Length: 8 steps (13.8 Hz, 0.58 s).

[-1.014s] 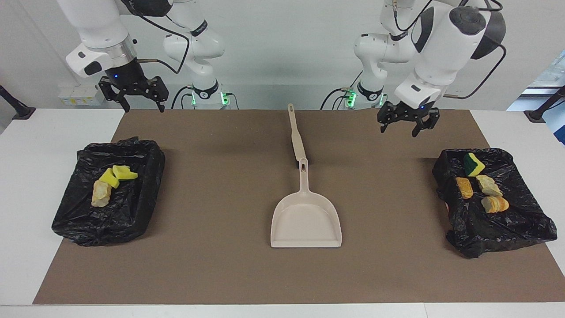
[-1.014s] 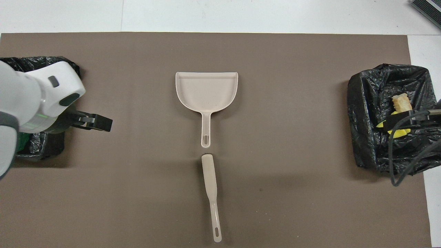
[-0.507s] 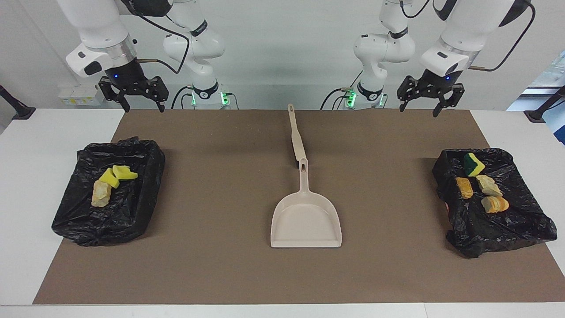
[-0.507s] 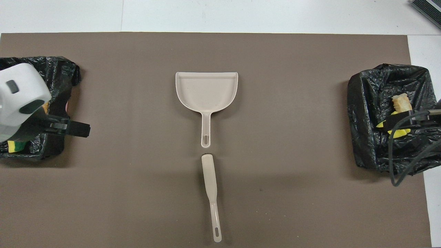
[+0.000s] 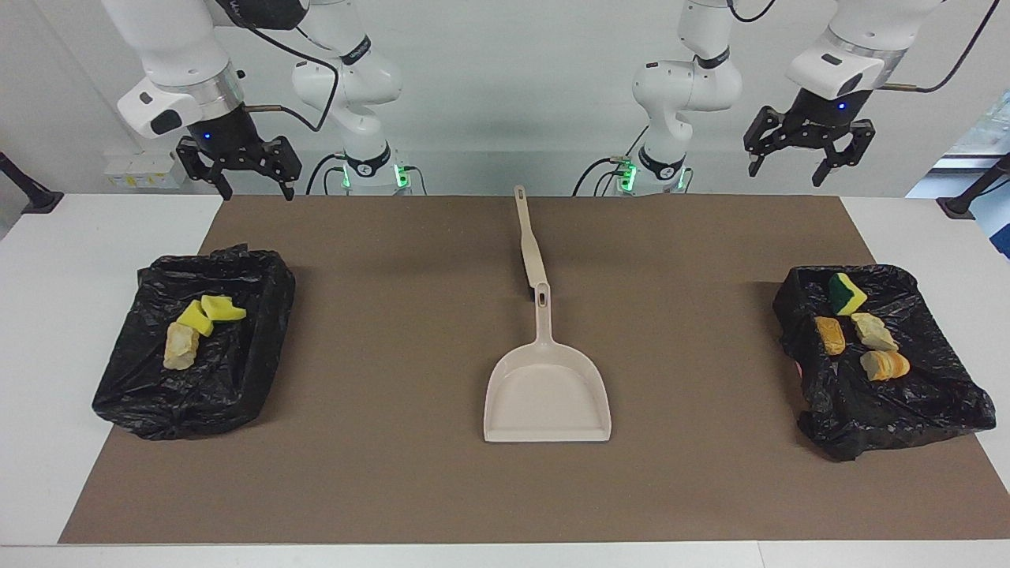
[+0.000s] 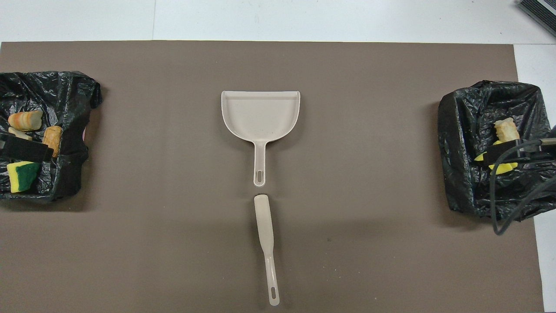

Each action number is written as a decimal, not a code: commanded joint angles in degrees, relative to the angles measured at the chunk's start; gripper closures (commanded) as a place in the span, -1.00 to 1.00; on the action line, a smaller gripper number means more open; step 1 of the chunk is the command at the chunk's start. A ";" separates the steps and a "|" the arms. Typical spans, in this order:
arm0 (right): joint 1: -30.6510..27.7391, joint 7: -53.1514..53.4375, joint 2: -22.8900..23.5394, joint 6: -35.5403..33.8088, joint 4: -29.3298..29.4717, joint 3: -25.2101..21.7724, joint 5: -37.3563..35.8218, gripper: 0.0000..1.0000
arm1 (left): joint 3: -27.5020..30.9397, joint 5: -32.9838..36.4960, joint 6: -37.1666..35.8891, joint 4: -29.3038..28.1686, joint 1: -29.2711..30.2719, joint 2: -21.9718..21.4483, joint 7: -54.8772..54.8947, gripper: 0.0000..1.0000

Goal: Sweep and dump trash in bin

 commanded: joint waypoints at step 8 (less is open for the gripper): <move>-0.30 0.74 -1.19 -0.33 -1.07 0.04 0.88 -1.00 | 0.47 0.08 0.38 -2.54 0.22 -2.38 0.20 -1.00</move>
